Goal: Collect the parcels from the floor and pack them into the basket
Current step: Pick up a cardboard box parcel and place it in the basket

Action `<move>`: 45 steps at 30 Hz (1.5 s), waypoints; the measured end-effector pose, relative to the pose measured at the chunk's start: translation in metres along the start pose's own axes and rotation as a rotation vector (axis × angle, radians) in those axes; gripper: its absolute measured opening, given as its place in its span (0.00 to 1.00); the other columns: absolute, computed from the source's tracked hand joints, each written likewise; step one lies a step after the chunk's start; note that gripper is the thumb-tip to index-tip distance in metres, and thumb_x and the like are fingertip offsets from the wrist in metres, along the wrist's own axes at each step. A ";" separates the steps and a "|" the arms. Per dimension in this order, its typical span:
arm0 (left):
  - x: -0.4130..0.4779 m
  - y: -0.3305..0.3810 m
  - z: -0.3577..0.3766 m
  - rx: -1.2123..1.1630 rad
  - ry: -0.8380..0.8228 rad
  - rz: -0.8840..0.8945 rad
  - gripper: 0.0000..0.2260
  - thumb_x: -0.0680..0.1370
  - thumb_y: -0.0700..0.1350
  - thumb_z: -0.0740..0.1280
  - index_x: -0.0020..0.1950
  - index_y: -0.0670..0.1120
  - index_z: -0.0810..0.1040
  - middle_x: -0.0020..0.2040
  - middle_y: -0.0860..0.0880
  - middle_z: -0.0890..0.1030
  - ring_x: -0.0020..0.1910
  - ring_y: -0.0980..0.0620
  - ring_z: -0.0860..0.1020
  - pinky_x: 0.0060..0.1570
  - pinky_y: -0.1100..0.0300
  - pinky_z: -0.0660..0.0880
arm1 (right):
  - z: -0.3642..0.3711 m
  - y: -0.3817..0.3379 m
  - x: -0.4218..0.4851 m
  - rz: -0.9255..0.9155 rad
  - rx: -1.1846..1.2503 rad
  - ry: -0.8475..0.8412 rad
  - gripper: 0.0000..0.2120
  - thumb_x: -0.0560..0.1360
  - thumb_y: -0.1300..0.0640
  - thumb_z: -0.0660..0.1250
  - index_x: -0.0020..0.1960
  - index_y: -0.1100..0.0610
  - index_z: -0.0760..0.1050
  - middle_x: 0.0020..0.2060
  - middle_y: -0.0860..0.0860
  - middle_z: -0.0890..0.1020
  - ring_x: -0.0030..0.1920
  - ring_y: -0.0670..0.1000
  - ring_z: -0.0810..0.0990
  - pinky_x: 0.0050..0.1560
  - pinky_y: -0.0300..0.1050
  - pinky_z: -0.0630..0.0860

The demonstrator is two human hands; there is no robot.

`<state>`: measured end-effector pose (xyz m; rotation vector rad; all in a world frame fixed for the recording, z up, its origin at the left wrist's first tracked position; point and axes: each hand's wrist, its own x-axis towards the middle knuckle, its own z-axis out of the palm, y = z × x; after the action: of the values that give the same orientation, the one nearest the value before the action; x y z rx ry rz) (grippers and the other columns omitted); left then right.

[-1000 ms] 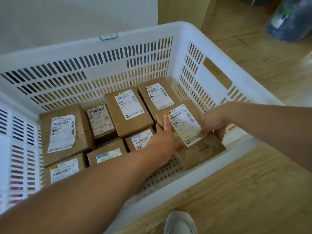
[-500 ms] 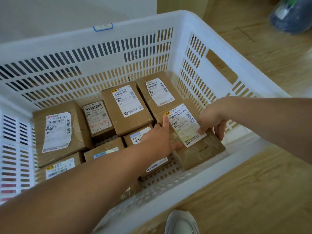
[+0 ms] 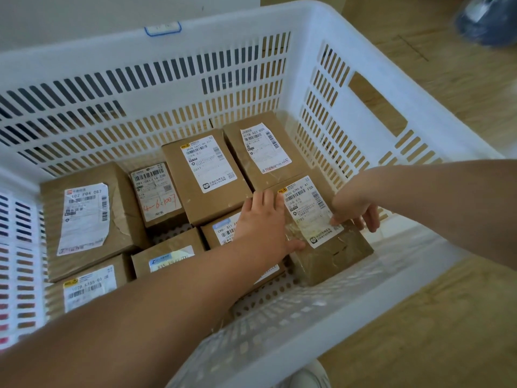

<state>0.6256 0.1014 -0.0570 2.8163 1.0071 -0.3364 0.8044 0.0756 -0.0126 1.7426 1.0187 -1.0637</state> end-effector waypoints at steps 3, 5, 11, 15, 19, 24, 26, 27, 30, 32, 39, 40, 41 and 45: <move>0.000 -0.001 0.002 -0.006 -0.028 0.010 0.47 0.72 0.73 0.58 0.79 0.44 0.48 0.68 0.45 0.60 0.69 0.45 0.58 0.72 0.49 0.57 | -0.001 -0.002 0.003 0.028 -0.080 0.057 0.29 0.81 0.42 0.55 0.71 0.64 0.66 0.49 0.58 0.83 0.44 0.56 0.86 0.53 0.53 0.81; 0.000 -0.003 0.001 0.024 0.002 0.039 0.47 0.72 0.74 0.57 0.79 0.44 0.50 0.68 0.46 0.61 0.68 0.46 0.59 0.71 0.50 0.58 | -0.006 -0.004 -0.004 0.025 -0.124 0.117 0.29 0.80 0.42 0.59 0.69 0.64 0.67 0.45 0.56 0.81 0.41 0.54 0.84 0.49 0.49 0.82; -0.002 -0.010 0.000 0.059 -0.113 0.072 0.50 0.72 0.74 0.53 0.79 0.41 0.38 0.78 0.42 0.36 0.77 0.43 0.36 0.76 0.46 0.42 | -0.017 -0.004 -0.017 -0.135 -0.280 0.592 0.41 0.69 0.41 0.74 0.72 0.59 0.62 0.50 0.50 0.77 0.44 0.48 0.77 0.35 0.40 0.72; -0.010 -0.010 0.012 -0.027 -0.171 0.057 0.52 0.73 0.74 0.52 0.76 0.40 0.31 0.76 0.43 0.29 0.76 0.47 0.31 0.77 0.50 0.40 | -0.004 0.000 -0.011 -0.168 -0.611 0.582 0.63 0.63 0.33 0.74 0.79 0.59 0.38 0.78 0.58 0.47 0.76 0.59 0.56 0.72 0.56 0.65; -0.006 -0.006 0.010 -0.006 -0.214 0.054 0.54 0.71 0.75 0.55 0.75 0.39 0.30 0.75 0.41 0.28 0.75 0.45 0.30 0.77 0.49 0.40 | 0.013 -0.006 -0.003 -0.102 -0.647 0.514 0.68 0.63 0.31 0.72 0.75 0.64 0.28 0.75 0.63 0.32 0.77 0.62 0.39 0.76 0.58 0.52; -0.003 -0.006 0.012 -0.017 -0.217 0.068 0.55 0.71 0.75 0.55 0.75 0.39 0.30 0.75 0.41 0.29 0.76 0.44 0.31 0.77 0.48 0.40 | 0.020 -0.016 0.005 -0.035 -0.630 0.494 0.69 0.64 0.32 0.72 0.73 0.66 0.25 0.73 0.66 0.30 0.75 0.66 0.35 0.75 0.61 0.52; -0.002 -0.007 0.013 -0.028 -0.224 0.070 0.54 0.71 0.75 0.55 0.75 0.39 0.30 0.75 0.41 0.28 0.76 0.44 0.31 0.77 0.48 0.41 | 0.020 -0.017 0.008 -0.030 -0.642 0.495 0.68 0.64 0.32 0.71 0.72 0.67 0.25 0.73 0.67 0.30 0.75 0.67 0.35 0.75 0.61 0.53; -0.001 -0.007 0.014 -0.034 -0.229 0.070 0.54 0.71 0.74 0.56 0.75 0.39 0.30 0.75 0.41 0.28 0.76 0.44 0.31 0.77 0.48 0.41 | 0.020 -0.019 0.009 -0.026 -0.651 0.490 0.68 0.65 0.32 0.71 0.72 0.67 0.25 0.73 0.67 0.30 0.75 0.67 0.35 0.74 0.61 0.53; 0.004 -0.006 0.015 -0.054 -0.247 0.069 0.55 0.71 0.74 0.57 0.75 0.39 0.30 0.75 0.41 0.28 0.75 0.44 0.31 0.77 0.48 0.42 | 0.017 -0.022 0.012 -0.004 -0.687 0.474 0.66 0.66 0.33 0.70 0.72 0.67 0.25 0.73 0.67 0.30 0.75 0.67 0.34 0.74 0.60 0.53; 0.007 -0.006 0.012 -0.067 -0.259 0.062 0.55 0.72 0.73 0.58 0.75 0.39 0.30 0.75 0.41 0.28 0.75 0.44 0.31 0.77 0.48 0.42 | 0.013 -0.023 0.017 0.008 -0.677 0.467 0.67 0.66 0.34 0.72 0.71 0.67 0.24 0.73 0.66 0.29 0.75 0.67 0.34 0.73 0.61 0.54; 0.009 -0.006 0.009 -0.067 -0.286 0.063 0.55 0.72 0.73 0.60 0.76 0.39 0.31 0.76 0.42 0.29 0.76 0.44 0.32 0.77 0.48 0.41 | 0.007 -0.019 0.016 -0.002 -0.622 0.468 0.65 0.67 0.40 0.75 0.73 0.64 0.25 0.74 0.63 0.30 0.76 0.63 0.36 0.73 0.60 0.56; 0.008 -0.008 0.009 -0.066 -0.290 0.069 0.54 0.72 0.72 0.60 0.76 0.40 0.31 0.76 0.42 0.29 0.76 0.45 0.32 0.77 0.48 0.41 | 0.008 -0.020 0.013 -0.007 -0.617 0.465 0.64 0.68 0.41 0.74 0.74 0.64 0.26 0.74 0.63 0.30 0.76 0.63 0.37 0.73 0.60 0.56; 0.007 -0.010 0.007 -0.059 -0.295 0.078 0.53 0.73 0.71 0.60 0.77 0.40 0.31 0.76 0.42 0.29 0.76 0.45 0.32 0.77 0.49 0.41 | 0.008 -0.020 0.011 -0.016 -0.614 0.461 0.62 0.69 0.43 0.74 0.74 0.64 0.27 0.74 0.63 0.31 0.77 0.62 0.38 0.73 0.59 0.56; 0.007 -0.023 -0.005 0.028 -0.326 0.138 0.45 0.78 0.64 0.60 0.78 0.45 0.35 0.77 0.44 0.32 0.77 0.47 0.36 0.77 0.48 0.42 | -0.001 -0.018 0.000 -0.073 -0.574 0.466 0.51 0.73 0.48 0.71 0.79 0.60 0.37 0.77 0.61 0.41 0.77 0.61 0.54 0.72 0.54 0.64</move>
<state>0.6173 0.1240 -0.0548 2.7122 0.7395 -0.7659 0.7884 0.0819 -0.0161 1.4965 1.5079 -0.3371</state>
